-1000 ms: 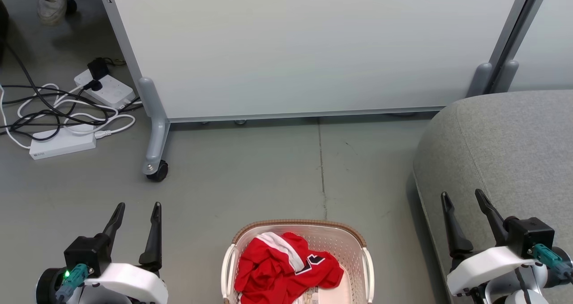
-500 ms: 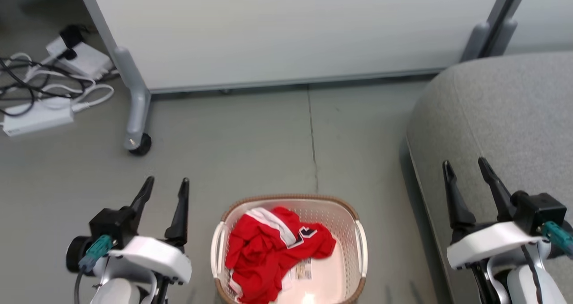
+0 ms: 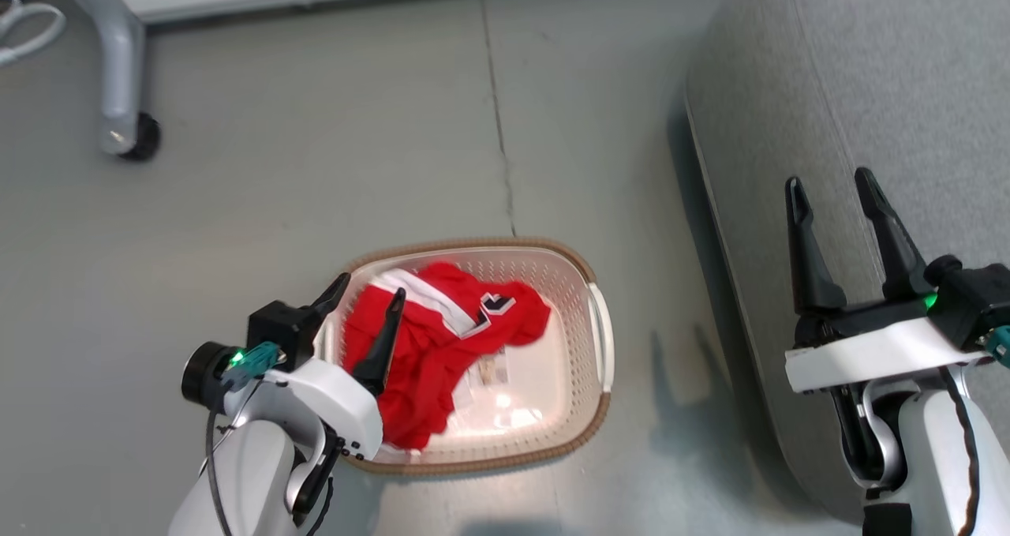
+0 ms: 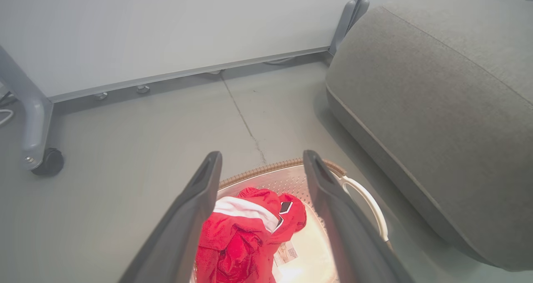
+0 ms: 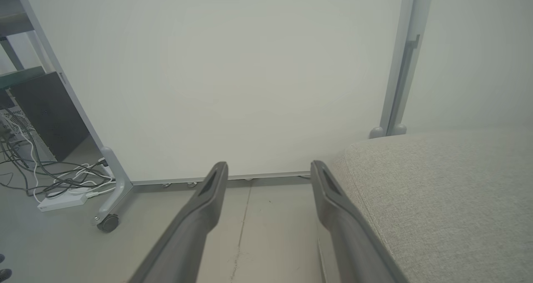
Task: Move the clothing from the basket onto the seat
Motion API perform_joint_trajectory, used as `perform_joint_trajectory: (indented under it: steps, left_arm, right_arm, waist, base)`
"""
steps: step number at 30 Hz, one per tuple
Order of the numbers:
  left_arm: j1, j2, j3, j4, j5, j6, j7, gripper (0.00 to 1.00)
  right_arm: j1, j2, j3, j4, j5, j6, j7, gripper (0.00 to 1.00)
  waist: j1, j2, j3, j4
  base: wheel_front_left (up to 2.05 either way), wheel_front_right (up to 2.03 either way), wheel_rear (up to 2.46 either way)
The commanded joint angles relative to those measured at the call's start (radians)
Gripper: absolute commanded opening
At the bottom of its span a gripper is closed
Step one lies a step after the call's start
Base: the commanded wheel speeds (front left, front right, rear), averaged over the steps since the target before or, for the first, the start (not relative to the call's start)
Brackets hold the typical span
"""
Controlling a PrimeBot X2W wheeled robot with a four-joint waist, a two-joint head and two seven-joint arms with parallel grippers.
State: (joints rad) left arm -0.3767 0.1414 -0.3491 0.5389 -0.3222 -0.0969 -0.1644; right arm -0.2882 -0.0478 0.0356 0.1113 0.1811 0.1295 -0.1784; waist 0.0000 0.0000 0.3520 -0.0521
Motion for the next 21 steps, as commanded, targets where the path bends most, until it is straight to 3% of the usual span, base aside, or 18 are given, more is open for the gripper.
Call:
perform_joint_trajectory:
  steps: [1,9,21]
  left_arm:
    - [-0.029,0.006,-0.011,0.02,0.013,-0.007,-0.001,1.0]
    - [-0.165,0.035,-0.133,0.186,0.091,-0.027,-0.003,1.0]
    - [-0.383,0.133,-0.292,0.398,0.227,-0.034,0.025,1.0]
  right_arm:
    - [-0.018,-0.005,0.001,-0.01,0.005,0.002,-0.011,1.0]
    - [-0.063,-0.004,0.052,-0.05,0.046,0.002,-0.049,1.0]
    - [-0.091,-0.004,0.12,-0.081,0.113,0.002,-0.091,1.0]
  waist:
    - [0.0,0.0,0.084,-0.055]
    - [0.0,0.0,0.239,-0.145]
    - [0.0,0.0,0.405,-0.237]
  base:
    - [0.0,0.0,0.0]
    - [0.0,0.0,0.0]
    - [0.0,0.0,0.0]
